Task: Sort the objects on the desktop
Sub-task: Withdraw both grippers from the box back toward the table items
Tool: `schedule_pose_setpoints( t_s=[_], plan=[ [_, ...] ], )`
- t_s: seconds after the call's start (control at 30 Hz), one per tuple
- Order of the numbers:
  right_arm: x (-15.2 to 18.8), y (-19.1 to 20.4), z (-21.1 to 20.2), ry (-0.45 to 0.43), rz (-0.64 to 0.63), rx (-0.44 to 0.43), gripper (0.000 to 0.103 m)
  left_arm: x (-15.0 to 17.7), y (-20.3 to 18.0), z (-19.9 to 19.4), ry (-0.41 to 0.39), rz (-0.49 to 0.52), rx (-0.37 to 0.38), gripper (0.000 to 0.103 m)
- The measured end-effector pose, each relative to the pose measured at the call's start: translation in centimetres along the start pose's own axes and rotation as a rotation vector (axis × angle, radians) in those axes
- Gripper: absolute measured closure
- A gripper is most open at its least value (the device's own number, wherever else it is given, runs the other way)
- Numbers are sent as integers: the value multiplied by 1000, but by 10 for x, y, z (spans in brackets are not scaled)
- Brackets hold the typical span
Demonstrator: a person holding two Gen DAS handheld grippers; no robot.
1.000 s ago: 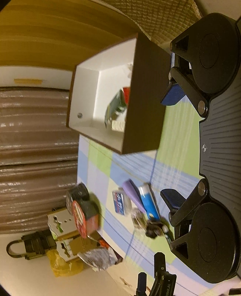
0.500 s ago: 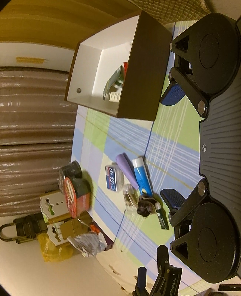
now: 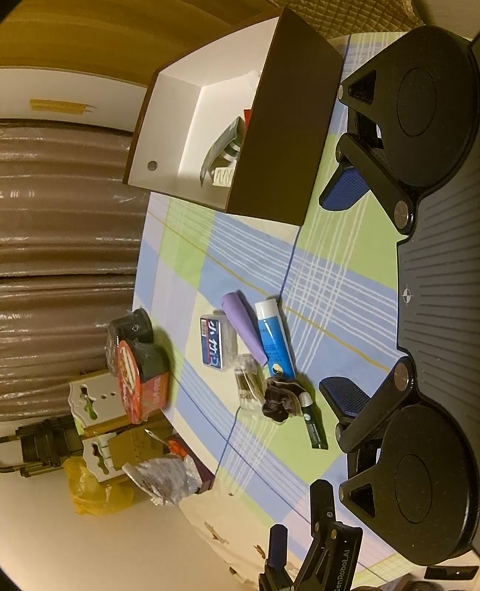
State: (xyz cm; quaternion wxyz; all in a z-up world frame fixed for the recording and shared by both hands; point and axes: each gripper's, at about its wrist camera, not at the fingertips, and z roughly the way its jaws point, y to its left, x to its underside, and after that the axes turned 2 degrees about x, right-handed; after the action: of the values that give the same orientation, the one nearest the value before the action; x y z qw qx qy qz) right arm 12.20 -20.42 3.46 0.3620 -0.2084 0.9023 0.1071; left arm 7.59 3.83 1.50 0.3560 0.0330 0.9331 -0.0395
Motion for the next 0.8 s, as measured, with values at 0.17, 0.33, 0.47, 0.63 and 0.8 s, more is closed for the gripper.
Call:
schedule_pose_setpoints(
  t_s=[0.17,0.33,0.47,0.63,0.8],
  plan=[
    [0,1,3,7,-3,0,4,0,0,2,4,-3,3,1],
    [0,2,6,18,-10,-3,4,-1,1,4,5,-3,6,1],
    [0,3,9,28,-23,-6,4,-2,1,8,5,6,9,1],
    [0,4,14,41,-38,-11,4,-7,4,16,-2,37,8,2],
    [0,7,22,62,-77,-28,4,-14,7,27,-4,68,20,2]
  ],
)
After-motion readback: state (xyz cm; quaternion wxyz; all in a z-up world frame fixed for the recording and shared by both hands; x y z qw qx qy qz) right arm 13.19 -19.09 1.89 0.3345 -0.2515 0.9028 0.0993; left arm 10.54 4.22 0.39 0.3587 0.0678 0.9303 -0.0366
